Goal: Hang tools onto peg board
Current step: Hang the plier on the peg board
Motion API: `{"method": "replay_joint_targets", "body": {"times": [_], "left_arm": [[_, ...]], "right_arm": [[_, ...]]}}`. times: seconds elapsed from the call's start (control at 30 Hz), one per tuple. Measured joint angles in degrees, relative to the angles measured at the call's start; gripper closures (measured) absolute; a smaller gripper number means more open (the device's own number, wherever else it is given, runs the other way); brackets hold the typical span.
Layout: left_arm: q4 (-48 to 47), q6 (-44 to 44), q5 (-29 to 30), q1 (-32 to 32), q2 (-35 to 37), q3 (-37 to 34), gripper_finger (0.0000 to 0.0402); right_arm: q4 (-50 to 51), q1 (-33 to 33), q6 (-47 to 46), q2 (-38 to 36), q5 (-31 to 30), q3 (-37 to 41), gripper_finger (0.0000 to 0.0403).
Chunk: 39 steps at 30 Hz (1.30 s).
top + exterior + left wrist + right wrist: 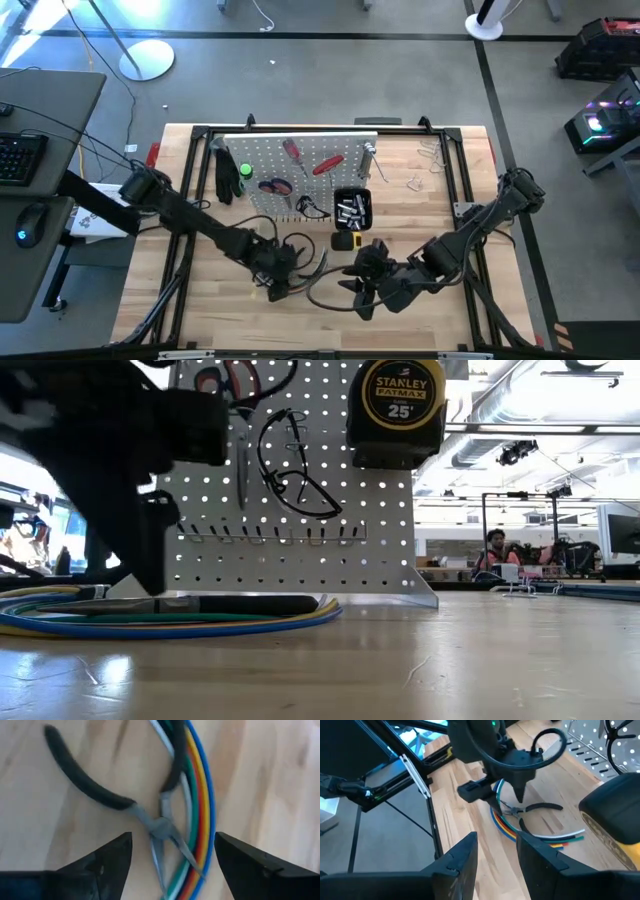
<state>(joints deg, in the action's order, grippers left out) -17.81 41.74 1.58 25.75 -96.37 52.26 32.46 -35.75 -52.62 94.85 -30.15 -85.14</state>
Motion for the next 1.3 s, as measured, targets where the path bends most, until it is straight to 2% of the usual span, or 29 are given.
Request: {"method": "replay_joint_targets", "body": {"times": [0.27,0.37,0.47,0.57,0.67,0.7,0.8,1.0,1.07,1.3], "left_arm": [[-0.52,5.98,2.39,-0.99,-5.76,2.72,0.0126],[-3.32,8.70,3.59,-1.23,-8.15,3.39,0.0126],[-5.17,12.60,4.33,-2.05,-9.65,4.12,0.0140],[-5.58,11.42,5.31,-2.40,-10.56,4.12,0.0204],[-6.15,9.69,5.76,-2.22,-10.87,4.01,0.0325],[-5.73,8.75,5.63,-1.96,-10.92,4.00,0.0345],[-6.14,8.08,6.10,-1.34,-10.89,4.03,0.0348],[-10.00,6.18,5.64,-0.57,-5.04,4.06,0.0348],[-13.63,5.35,6.12,-0.53,-1.76,3.67,0.0348],[-16.80,1.02,7.68,0.48,11.53,4.77,0.0349]], "right_arm": [[0.17,-0.02,0.13,0.00,-0.07,0.00,0.0272],[0.47,-0.02,0.13,0.00,-0.08,0.00,0.0272],[0.40,-0.04,0.14,0.00,-0.09,0.00,0.0272],[0.40,-0.04,0.15,0.00,-0.10,0.00,0.0272],[0.43,-0.04,0.15,0.00,-0.02,0.00,0.0272],[0.48,-0.17,0.15,0.00,0.00,0.00,0.0272],[1.19,-0.30,0.15,0.00,0.00,0.00,0.0272],[3.06,-0.70,0.61,0.00,-0.06,0.00,0.0272],[3.48,-0.70,1.14,0.00,-0.40,0.00,0.0272],[3.08,-0.68,3.56,0.00,-1.33,0.02,0.0273]]}}
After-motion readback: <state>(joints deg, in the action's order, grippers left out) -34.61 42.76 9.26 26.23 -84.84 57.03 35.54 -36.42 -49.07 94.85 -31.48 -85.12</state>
